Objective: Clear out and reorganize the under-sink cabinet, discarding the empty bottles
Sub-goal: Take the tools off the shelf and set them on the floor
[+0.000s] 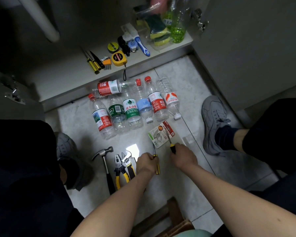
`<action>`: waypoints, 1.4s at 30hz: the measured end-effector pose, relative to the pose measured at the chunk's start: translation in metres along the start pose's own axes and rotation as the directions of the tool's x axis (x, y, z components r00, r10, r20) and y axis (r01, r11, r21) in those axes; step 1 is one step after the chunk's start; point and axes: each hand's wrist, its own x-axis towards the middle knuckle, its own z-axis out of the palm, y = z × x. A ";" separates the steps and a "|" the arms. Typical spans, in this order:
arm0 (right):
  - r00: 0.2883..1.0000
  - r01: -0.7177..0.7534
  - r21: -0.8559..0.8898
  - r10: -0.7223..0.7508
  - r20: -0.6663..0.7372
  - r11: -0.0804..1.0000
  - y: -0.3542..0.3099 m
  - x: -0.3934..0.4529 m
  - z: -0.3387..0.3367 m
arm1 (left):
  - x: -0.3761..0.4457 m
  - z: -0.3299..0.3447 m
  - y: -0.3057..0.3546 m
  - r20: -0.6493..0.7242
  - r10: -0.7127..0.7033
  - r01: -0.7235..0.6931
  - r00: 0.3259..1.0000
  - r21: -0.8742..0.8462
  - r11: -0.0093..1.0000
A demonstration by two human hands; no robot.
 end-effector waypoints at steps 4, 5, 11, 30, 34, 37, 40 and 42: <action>0.997 -0.083 0.068 0.083 0.000 0.994 0.008 0.008 -0.002 | 0.000 0.005 0.006 0.081 0.076 -0.078 0.994 0.015 0.997; 0.995 -0.097 0.070 0.097 0.001 0.993 0.009 0.009 -0.001 | -0.001 0.005 0.006 0.092 0.097 -0.099 0.991 0.019 0.995; 0.971 -0.237 0.195 0.238 0.016 0.952 0.011 0.022 0.001 | -0.002 -0.006 -0.003 0.122 0.097 -0.096 0.988 -0.018 0.995; 0.964 0.055 0.469 0.076 -0.256 0.881 -0.034 0.054 -0.069 | 0.027 -0.158 0.047 -0.123 0.208 -0.176 0.970 0.226 0.958; 0.964 0.184 0.426 -0.078 -0.255 0.886 -0.086 0.070 -0.119 | 0.039 -0.209 0.078 -0.197 0.270 -0.201 0.943 0.310 0.929; 0.937 0.319 0.362 -0.234 -0.260 0.876 -0.132 0.079 -0.155 | 0.055 -0.248 0.095 -0.247 0.299 -0.211 0.922 0.327 0.921; 0.898 0.422 0.237 -0.368 -0.241 0.875 -0.172 0.090 -0.183 | 0.077 -0.284 0.111 -0.322 0.318 -0.194 0.892 0.361 0.912; 0.880 0.461 0.159 -0.426 -0.209 0.873 -0.196 0.098 -0.197 | 0.094 -0.304 0.121 -0.372 0.295 -0.148 0.880 0.377 0.914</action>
